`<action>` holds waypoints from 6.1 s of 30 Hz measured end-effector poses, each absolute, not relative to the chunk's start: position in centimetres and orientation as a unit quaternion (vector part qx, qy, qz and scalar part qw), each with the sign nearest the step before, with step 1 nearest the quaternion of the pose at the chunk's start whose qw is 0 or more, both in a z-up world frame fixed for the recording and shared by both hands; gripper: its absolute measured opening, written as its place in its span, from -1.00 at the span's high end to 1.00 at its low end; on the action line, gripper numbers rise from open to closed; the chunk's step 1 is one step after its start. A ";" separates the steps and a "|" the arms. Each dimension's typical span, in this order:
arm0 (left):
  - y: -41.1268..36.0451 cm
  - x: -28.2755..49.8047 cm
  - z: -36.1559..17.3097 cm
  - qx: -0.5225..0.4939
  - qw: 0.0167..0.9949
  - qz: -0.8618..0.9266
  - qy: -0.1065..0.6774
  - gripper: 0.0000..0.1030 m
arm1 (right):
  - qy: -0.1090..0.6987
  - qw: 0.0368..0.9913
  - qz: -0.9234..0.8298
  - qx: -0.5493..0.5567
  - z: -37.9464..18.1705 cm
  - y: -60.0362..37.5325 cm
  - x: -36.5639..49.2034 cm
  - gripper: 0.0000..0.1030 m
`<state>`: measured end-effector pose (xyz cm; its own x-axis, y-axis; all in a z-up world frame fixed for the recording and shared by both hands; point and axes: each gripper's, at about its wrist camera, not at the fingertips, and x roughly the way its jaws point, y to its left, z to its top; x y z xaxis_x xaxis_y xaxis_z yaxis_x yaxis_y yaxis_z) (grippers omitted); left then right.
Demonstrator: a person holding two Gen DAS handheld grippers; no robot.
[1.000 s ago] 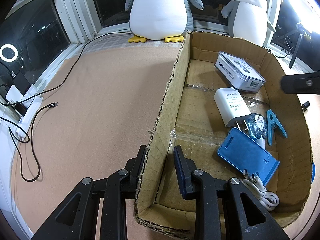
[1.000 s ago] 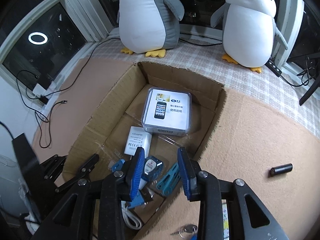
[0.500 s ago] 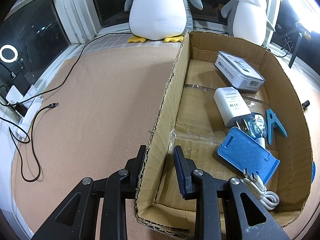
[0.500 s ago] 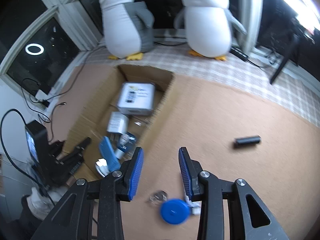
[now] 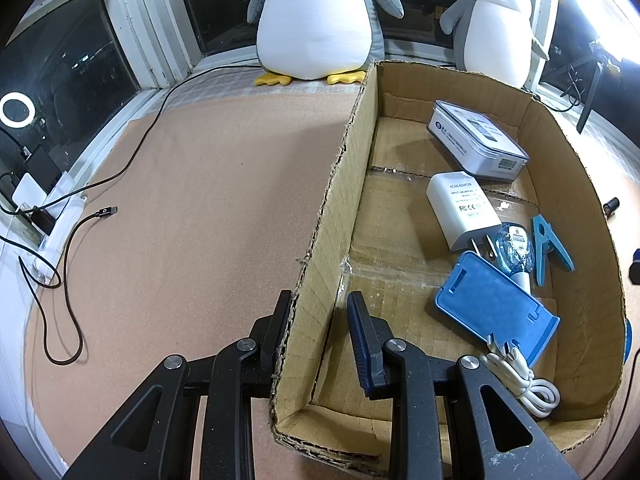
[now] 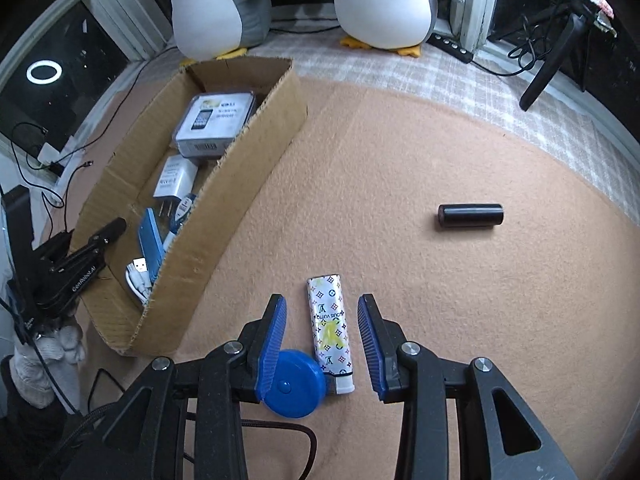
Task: Organize rigid objects
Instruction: 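Move the right tool back to the patterned lighter, then grasp the white patterned lighter with the right tool and lift, then carry the lighter into the box and open the right tool, then move the right tool to the black cylinder on the carpet, then grasp the black cylinder with the right tool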
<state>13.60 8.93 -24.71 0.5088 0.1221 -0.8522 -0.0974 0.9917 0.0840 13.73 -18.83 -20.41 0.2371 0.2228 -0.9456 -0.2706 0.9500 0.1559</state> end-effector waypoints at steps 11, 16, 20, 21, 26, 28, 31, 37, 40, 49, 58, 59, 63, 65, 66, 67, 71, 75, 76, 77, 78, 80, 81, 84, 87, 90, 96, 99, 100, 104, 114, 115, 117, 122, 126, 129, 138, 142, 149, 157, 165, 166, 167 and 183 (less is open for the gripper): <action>9.0 13.6 -24.7 0.012 0.869 0.063 0.491 0.44 | 0.628 0.762 0.144 -0.065 -23.6 -17.5 14.3 0.35; 8.9 13.6 -24.7 0.013 0.869 0.063 0.491 0.44 | 0.630 0.760 0.139 -0.085 -24.3 -17.3 14.2 0.39; 8.9 13.6 -24.7 0.013 0.869 0.063 0.491 0.44 | 0.624 0.761 0.137 -0.115 -24.5 -16.6 13.9 0.49; 8.9 13.6 -24.7 0.012 0.869 0.063 0.491 0.44 | 0.623 0.761 0.137 -0.117 -24.5 -16.5 13.8 0.57; 8.9 13.5 -24.7 0.013 0.869 0.063 0.491 0.44 | 0.620 0.764 0.137 -0.113 -24.5 -16.8 13.9 0.60; 8.9 13.5 -24.7 0.012 0.869 0.062 0.491 0.44 | 0.619 0.767 0.135 -0.107 -24.5 -17.5 14.2 0.60; 8.9 13.6 -24.7 0.013 0.869 0.063 0.491 0.44 | 0.616 0.772 0.129 -0.093 -24.4 -18.3 14.2 0.60; 8.9 13.6 -24.7 0.012 0.869 0.063 0.491 0.44 | 0.603 0.786 0.123 -0.057 -22.5 -19.4 13.3 0.60; 8.9 13.6 -24.7 0.012 0.869 0.062 0.491 0.44 | 0.588 0.797 0.131 -0.048 -21.0 -19.5 13.1 0.60; 9.0 13.6 -24.8 0.008 0.869 0.061 0.491 0.44 | 0.545 0.816 0.191 -0.041 -15.6 -14.2 13.9 0.60; 9.2 13.5 -24.8 0.001 0.869 0.058 0.491 0.44 | 0.542 0.800 0.254 -0.034 -15.7 -7.0 16.2 0.60; 9.2 13.5 -24.8 0.001 0.869 0.058 0.491 0.44 | 0.543 0.799 0.257 -0.033 -15.8 -6.4 16.1 0.60; 9.3 13.5 -24.8 -0.002 0.870 0.057 0.490 0.44 | 0.552 0.789 0.268 -0.030 -16.4 -4.3 16.6 0.60; 9.3 13.5 -24.8 -0.002 0.870 0.057 0.490 0.44 | 0.557 0.785 0.270 -0.028 -16.8 -3.6 17.0 0.60; 9.3 13.5 -24.8 -0.003 0.870 0.057 0.490 0.44 | 0.561 0.781 0.272 -0.024 -17.0 -3.3 17.3 0.60; 9.3 13.5 -24.8 -0.003 0.870 0.057 0.490 0.44 | 0.564 0.779 0.273 -0.020 -17.2 -3.1 17.6 0.60; 9.3 13.5 -24.8 -0.003 0.870 0.057 0.490 0.44 | 0.575 0.771 0.274 -0.007 -18.0 -2.5 18.6 0.60; 9.3 13.5 -24.8 -0.004 0.870 0.057 0.490 0.44 | 0.583 0.765 0.275 -0.004 -18.8 -1.5 19.2 0.60; 9.3 13.5 -24.8 -0.005 0.870 0.057 0.490 0.44 | 0.585 0.763 0.275 -0.002 -18.9 -1.4 19.3 0.60; 9.3 13.5 -24.8 -0.005 0.870 0.057 0.490 0.44 | 0.586 0.762 0.275 -0.001 -19.0 -1.3 19.4 0.60; 9.3 13.5 -24.8 -0.005 0.870 0.057 0.490 0.44 | 0.588 0.761 0.274 0.001 -19.2 -1.1 19.5 0.60; 9.3 13.5 -24.8 -0.006 0.870 0.057 0.489 0.44 | 0.591 0.759 0.273 0.003 -19.4 -1.1 19.6 0.60; 9.2 13.5 -24.8 -0.006 0.870 0.057 0.489 0.44 | 0.592 0.759 0.272 0.003 -19.6 -1.0 19.7 0.60; 9.2 13.5 -24.8 -0.005 0.870 0.057 0.490 0.44 | 0.594 0.758 0.272 0.001 -19.8 -1.0 19.8 0.59; 9.2 13.6 -24.9 -0.004 0.870 0.057 0.490 0.44 | 0.595 0.756 0.273 0.006 -19.9 -1.0 20.0 0.59; 9.2 13.6 -24.9 -0.004 0.870 0.058 0.490 0.44 | 0.596 0.756 0.270 0.018 -19.9 -1.3 20.2 0.48; 9.2 13.6 -24.9 -0.003 0.870 0.058 0.489 0.44 | 0.596 0.758 0.265 0.020 -19.7 -2.0 20.2 0.48; 9.2 13.6 -24.9 -0.002 0.870 0.059 0.489 0.44 | 0.596 0.758 0.266 0.019 -19.5 -2.2 20.1 0.48; 9.2 13.6 -24.9 -0.001 0.870 0.059 0.489 0.44 | 0.595 0.758 0.265 0.018 -19.5 -2.3 20.1 0.48; 9.3 13.6 -24.9 -0.001 0.870 0.059 0.489 0.44 | 0.593 0.761 0.263 0.022 -19.0 -3.0 19.8 0.48; 9.3 13.6 -24.9 0.000 0.870 0.059 0.489 0.44 | 0.578 0.780 0.235 0.046 -16.9 -7.9 18.9 0.48; 9.3 13.6 -24.9 0.001 0.870 0.059 0.489 0.44 | 0.577 0.783 0.229 0.049 -16.7 -8.6 18.8 0.48; 9.3 13.7 -24.9 0.001 0.870 0.059 0.489 0.44 | 0.572 0.790 0.215 0.053 -16.4 -10.1 18.6 0.47; 9.3 13.7 -24.8 0.002 0.870 0.059 0.489 0.44 | 0.568 0.803 0.166 0.074 -16.1 -15.0 18.7 0.43; 9.3 13.6 -24.8 0.002 0.870 0.059 0.489 0.44 | 0.572 0.807 0.109 0.095 -16.5 -19.5 19.4 0.43; 9.3 13.6 -24.8 0.002 0.870 0.059 0.489 0.44 | 0.577 0.808 0.060 0.106 -17.5 -22.5 19.9 0.43; 9.2 13.6 -24.8 0.001 0.870 0.059 0.489 0.44 | 0.598 0.778 0.001 0.192 -20.8 -28.4 21.9 0.43; 9.2 13.6 -24.8 0.000 0.870 0.058 0.490 0.44 | 0.606 0.767 -0.007 0.209 -21.9 -28.5 22.5 0.43; 9.2 13.6 -24.9 -0.001 0.870 0.058 0.489 0.44 | 0.611 0.763 -0.026 0.211 -22.6 -28.8 23.3 0.43; 9.2 13.7 -24.9 -0.001 0.870 0.058 0.489 0.44 | 0.618 0.752 -0.046 0.226 -23.5 -29.1 24.3 0.43; 9.1 14.0 -24.8 -0.002 0.870 0.057 0.489 0.44 | 0.632 0.758 -0.040 0.156 -23.4 -27.4 25.4 0.43; 9.1 14.0 -24.8 -0.002 0.870 0.057 0.489 0.44 | 0.633 0.759 -0.038 0.146 -23.4 -27.2 25.4 0.43; 9.1 14.0 -24.8 -0.002 0.870 0.057 0.489 0.44 | 0.634 0.760 -0.036 0.138 -23.4 -27.0 25.5 0.43; 9.2 14.1 -24.9 0.001 0.870 0.058 0.489 0.44 | 0.626 0.770 0.016 0.122 -22.9 -27.7 23.0 0.70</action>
